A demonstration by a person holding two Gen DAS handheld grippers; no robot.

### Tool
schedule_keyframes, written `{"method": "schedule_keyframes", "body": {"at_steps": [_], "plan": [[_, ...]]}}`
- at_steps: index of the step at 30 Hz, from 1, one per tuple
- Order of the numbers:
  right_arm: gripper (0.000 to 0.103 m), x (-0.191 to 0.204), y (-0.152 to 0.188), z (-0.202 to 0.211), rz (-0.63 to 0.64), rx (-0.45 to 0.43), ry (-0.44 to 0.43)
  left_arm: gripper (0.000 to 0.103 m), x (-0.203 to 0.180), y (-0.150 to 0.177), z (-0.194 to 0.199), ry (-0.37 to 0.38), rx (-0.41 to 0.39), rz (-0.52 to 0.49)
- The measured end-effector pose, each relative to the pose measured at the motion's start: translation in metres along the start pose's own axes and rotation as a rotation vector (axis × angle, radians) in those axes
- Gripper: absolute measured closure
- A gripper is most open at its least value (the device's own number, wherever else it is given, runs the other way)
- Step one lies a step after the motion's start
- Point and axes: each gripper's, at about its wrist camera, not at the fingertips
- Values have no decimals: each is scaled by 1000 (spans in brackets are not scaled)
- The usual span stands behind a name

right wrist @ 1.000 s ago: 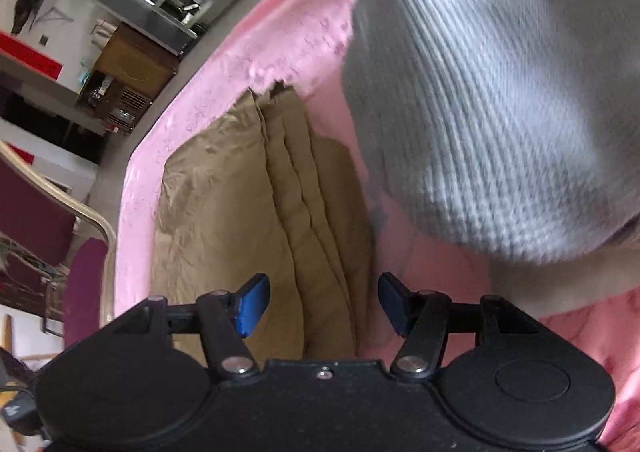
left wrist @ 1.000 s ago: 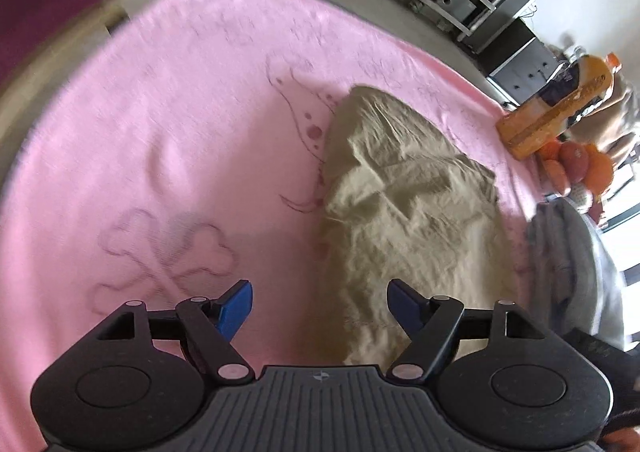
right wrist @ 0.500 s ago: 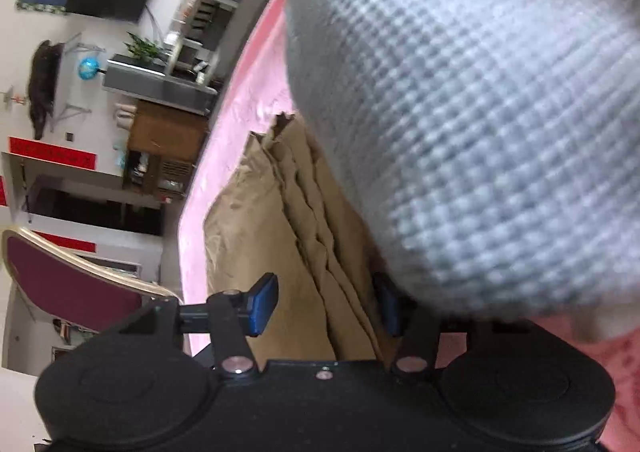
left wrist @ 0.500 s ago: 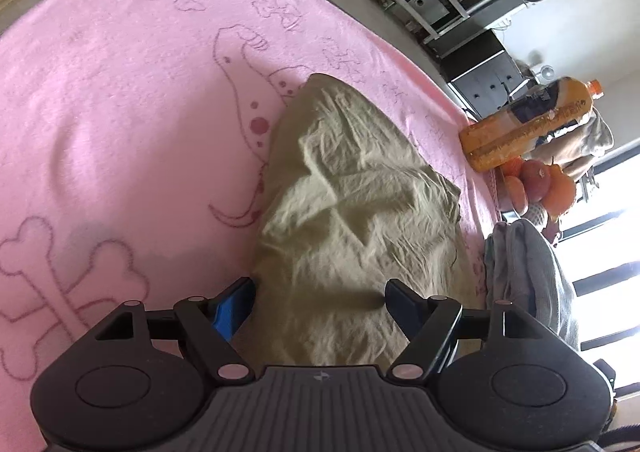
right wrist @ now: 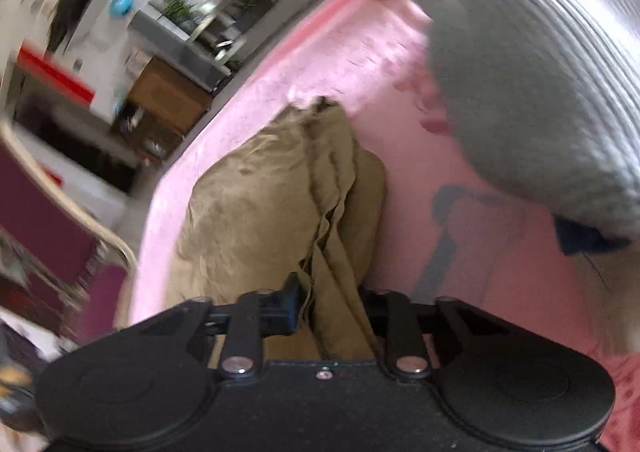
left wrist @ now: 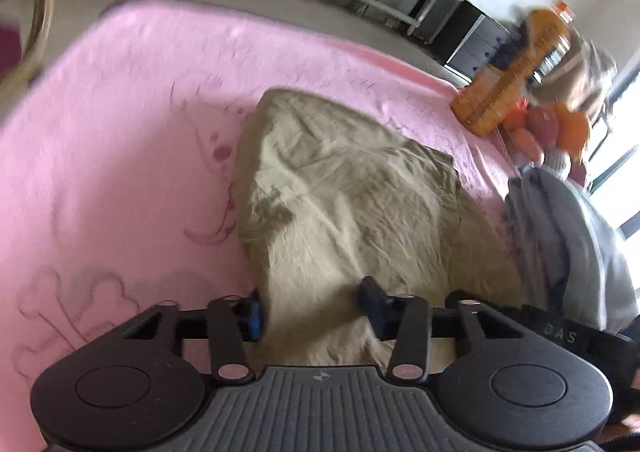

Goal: Fold clothes
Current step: 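Grasp the folded pants bundle with both grippers and lift it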

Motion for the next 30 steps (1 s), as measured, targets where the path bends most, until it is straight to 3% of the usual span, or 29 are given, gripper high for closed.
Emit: {"method": "schedule_keyframes", "body": {"at_steps": [3,7,13,17,21,30], "plan": [[90,26,6,8,159,-29,56,72,-20,5,14,-75,-68,-92],[90,41,16,34,253,-45,53,73,-24,13,38,-85,-77,-87],[90,52,19,74,199,-60,19,73,-39,24,87,-77,-131,-92],[90,51,6,107,128,-97,-12,73,-68,23,121,-37,-185,-122],[90,42,-17,156,81,-200,-23,73,-113,11,144,61,-245,-167],[90,9,-95,252,65,-384,66,72,-234,-28,131,179,-264,-279]]}}
Point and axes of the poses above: each gripper's, at about its wrist camera, not at the fingertips, and z roughly against the way its jaws point, x to its left, y to its underside, and after that the axes turned 9 degrees about -y, right-handed
